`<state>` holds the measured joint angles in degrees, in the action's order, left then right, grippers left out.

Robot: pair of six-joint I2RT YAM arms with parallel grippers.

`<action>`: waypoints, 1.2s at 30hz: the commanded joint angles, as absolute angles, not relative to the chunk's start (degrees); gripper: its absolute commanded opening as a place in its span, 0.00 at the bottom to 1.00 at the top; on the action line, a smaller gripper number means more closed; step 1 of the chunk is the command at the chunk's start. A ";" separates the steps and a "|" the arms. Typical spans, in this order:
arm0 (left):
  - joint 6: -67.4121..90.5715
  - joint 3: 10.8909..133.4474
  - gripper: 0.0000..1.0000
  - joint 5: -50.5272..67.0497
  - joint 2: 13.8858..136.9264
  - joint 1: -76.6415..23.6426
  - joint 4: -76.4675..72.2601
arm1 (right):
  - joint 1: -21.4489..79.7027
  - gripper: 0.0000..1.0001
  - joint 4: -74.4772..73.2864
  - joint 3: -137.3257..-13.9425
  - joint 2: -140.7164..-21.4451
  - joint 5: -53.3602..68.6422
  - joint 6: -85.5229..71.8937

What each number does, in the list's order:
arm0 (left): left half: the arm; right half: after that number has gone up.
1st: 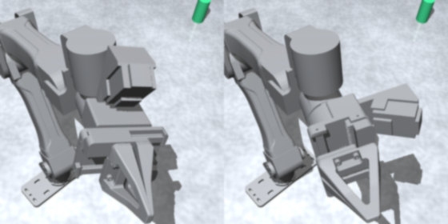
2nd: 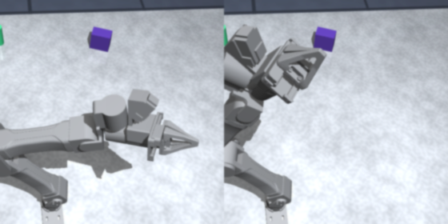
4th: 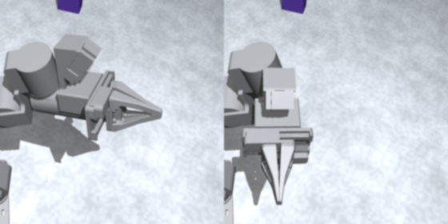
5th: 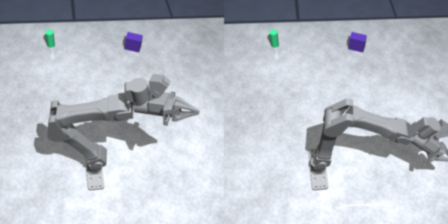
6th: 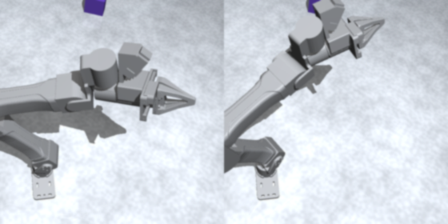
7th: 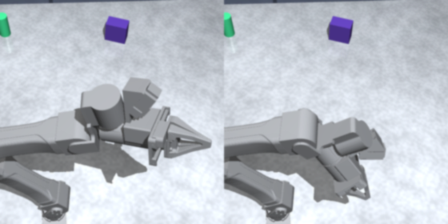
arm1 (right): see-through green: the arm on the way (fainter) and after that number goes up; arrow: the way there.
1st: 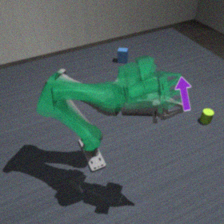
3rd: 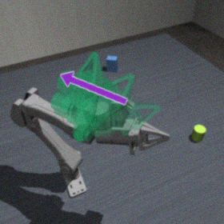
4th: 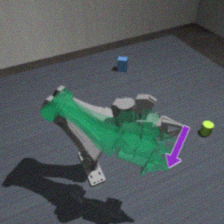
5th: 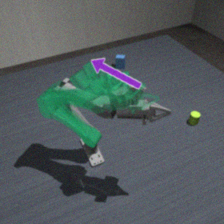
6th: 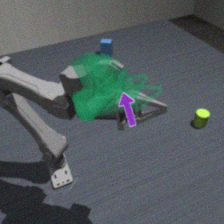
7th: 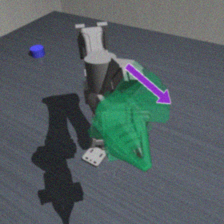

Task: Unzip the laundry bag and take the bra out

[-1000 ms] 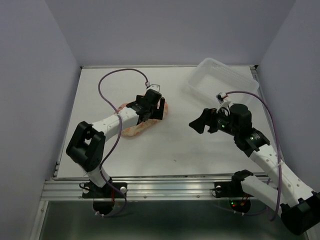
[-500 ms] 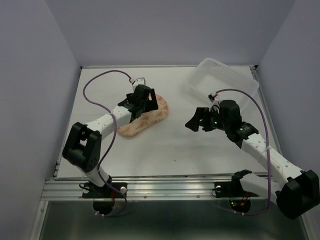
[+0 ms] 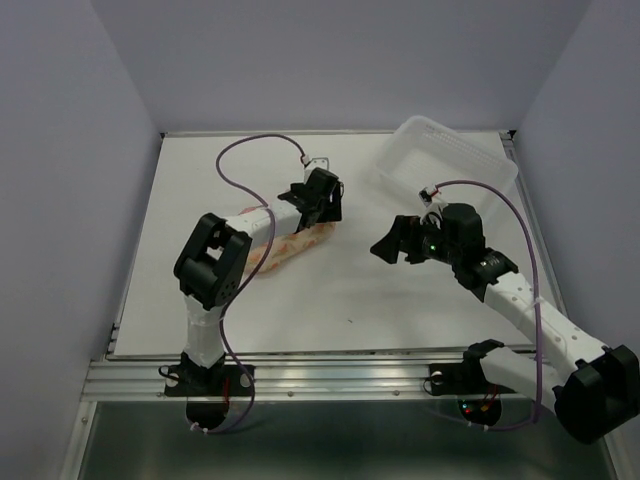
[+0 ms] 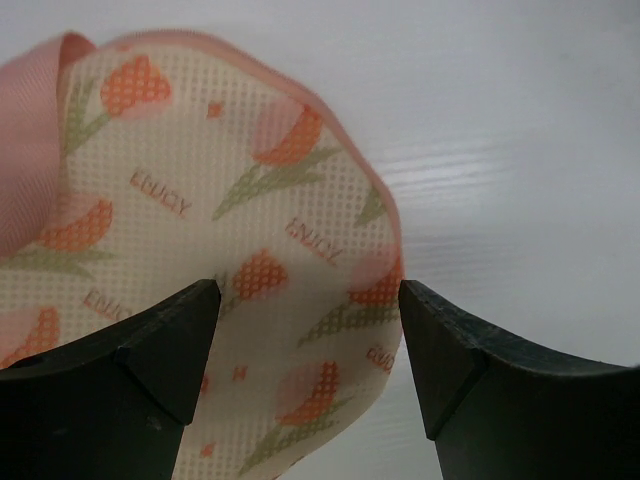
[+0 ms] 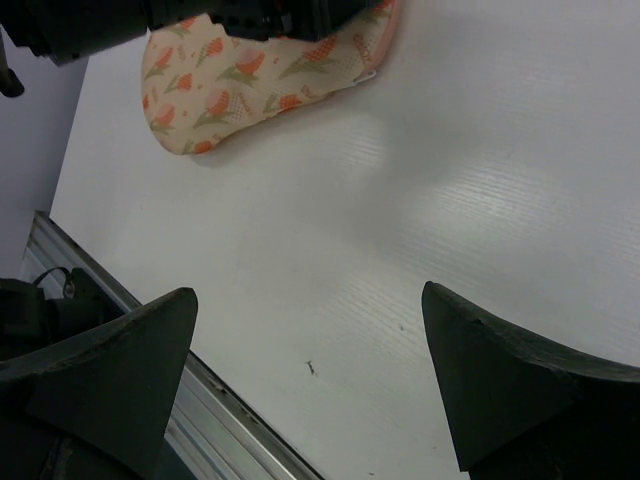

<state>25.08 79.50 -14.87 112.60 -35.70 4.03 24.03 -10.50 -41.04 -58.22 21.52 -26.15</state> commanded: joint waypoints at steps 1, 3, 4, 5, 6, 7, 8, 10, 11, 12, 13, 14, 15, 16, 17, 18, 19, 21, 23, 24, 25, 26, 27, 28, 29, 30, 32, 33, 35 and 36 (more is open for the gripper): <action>23.38 70.27 0.84 -20.64 106.27 -37.26 5.54 | 24.26 1.00 -5.01 -40.26 -58.18 22.50 -27.15; 23.29 66.55 0.84 -21.97 103.12 -37.44 6.23 | 24.26 1.00 -3.79 -39.90 -58.53 23.11 -27.33; 23.38 64.88 0.84 -23.02 102.31 -37.44 6.94 | 24.26 1.00 -3.52 -39.82 -58.71 23.29 -27.42; 23.99 62.08 0.84 -23.90 101.43 -37.44 7.64 | 24.26 1.00 -3.17 -39.81 -59.15 23.73 -27.51; 24.52 60.83 0.84 -24.78 99.42 -37.44 8.43 | 24.26 1.00 -2.99 -39.81 -59.32 23.82 -27.42; 25.13 59.52 0.84 -25.74 98.19 -37.44 9.48 | 24.26 1.00 -2.81 -39.81 -59.41 23.99 -27.51; 25.75 57.24 0.84 -28.01 96.87 -37.44 10.01 | 24.26 1.00 -2.73 -39.81 -59.59 24.08 -27.51; 27.76 55.29 0.84 -31.53 92.75 -37.27 11.59 | 24.26 1.00 -2.55 -39.82 -59.50 24.17 -27.51; 28.03 55.02 0.84 -31.99 91.25 -37.27 11.78 | 24.26 1.00 -2.46 -39.73 -59.50 24.26 -27.51; 27.95 54.76 0.87 -31.99 88.01 -37.35 11.34 | 24.26 1.00 -2.29 -39.64 -59.41 24.43 -27.42; 27.86 54.49 0.89 -31.56 86.41 -37.35 10.90 | 24.26 1.00 -2.29 -39.55 -59.33 24.43 -27.33; 27.77 54.32 0.90 -30.94 85.00 -37.35 10.46 | 24.26 1.00 -2.29 -39.55 -59.33 24.52 -27.33; 27.77 54.66 0.92 -30.33 83.08 -37.35 10.20 | 24.26 1.00 -2.29 -39.46 -59.07 24.52 -27.25; 28.38 56.06 0.93 -28.67 82.62 -37.35 10.02 | 24.26 1.00 -2.29 -39.29 -58.98 24.52 -27.16; 28.91 57.03 0.93 -28.04 82.44 -37.35 9.85 | 24.26 1.00 -2.29 -39.20 -58.89 24.35 -27.16; 29.53 58.00 0.92 -27.69 82.70 -37.35 9.84 | 24.26 1.00 -2.29 -39.20 -58.80 24.17 -27.16; 30.05 59.14 0.91 -27.69 84.18 -37.35 10.02 | 24.26 1.00 -2.37 -39.20 -58.62 24.08 -27.16; 31.63 63.44 0.90 -29.08 87.00 -37.35 11.59 | 24.26 1.00 -2.37 -39.20 -58.19 24.08 -27.33; 32.25 68.17 0.89 -31.54 92.09 -37.27 14.84 | 24.26 1.00 -2.37 -39.11 -57.57 24.08 -27.42; 33.30 69.51 0.87 -32.60 95.24 -37.35 17.38 | 24.26 1.00 -2.55 -39.02 -57.31 24.08 -27.42; 33.75 70.65 0.85 -33.39 96.67 -37.27 18.27 | 24.26 1.00 -2.72 -39.02 -57.04 24.08 -27.33; 34.01 71.80 0.85 -34.18 97.64 -37.27 18.80 | 24.26 1.00 -2.90 -39.02 -56.69 24.00 -27.25; 34.36 72.07 0.83 -34.28 98.86 -37.27 19.24 | 24.26 1.00 -3.16 -38.85 -56.17 23.99 -27.16; 34.54 72.07 0.82 -34.36 99.31 -37.27 19.16 | 24.26 1.00 -3.34 -38.76 -55.90 23.91 -26.98; 34.54 71.81 0.82 -34.37 99.49 -37.27 19.07 | 24.26 1.00 -3.34 -38.59 -55.55 23.99 -26.90; 34.63 71.81 0.81 -34.45 99.84 -37.09 19.16 | 24.26 1.00 -3.43 -38.50 -55.20 23.82 -26.89; 34.89 71.89 0.81 -35.15 100.89 -36.83 19.86 | 24.26 1.00 -3.43 -38.06 -55.11 23.82 -26.63; 34.89 71.98 0.80 -35.50 101.59 -36.39 20.12 | 24.26 1.00 -3.34 -37.97 -55.11 23.82 -26.54; 34.81 71.81 0.80 -35.51 102.04 -35.69 20.30 | 24.26 1.00 -3.43 -37.71 -55.19 23.91 -26.28; 34.63 71.55 0.79 -35.25 102.30 -35.25 19.95 | 24.26 1.00 -3.34 -37.62 -55.46 23.91 -26.19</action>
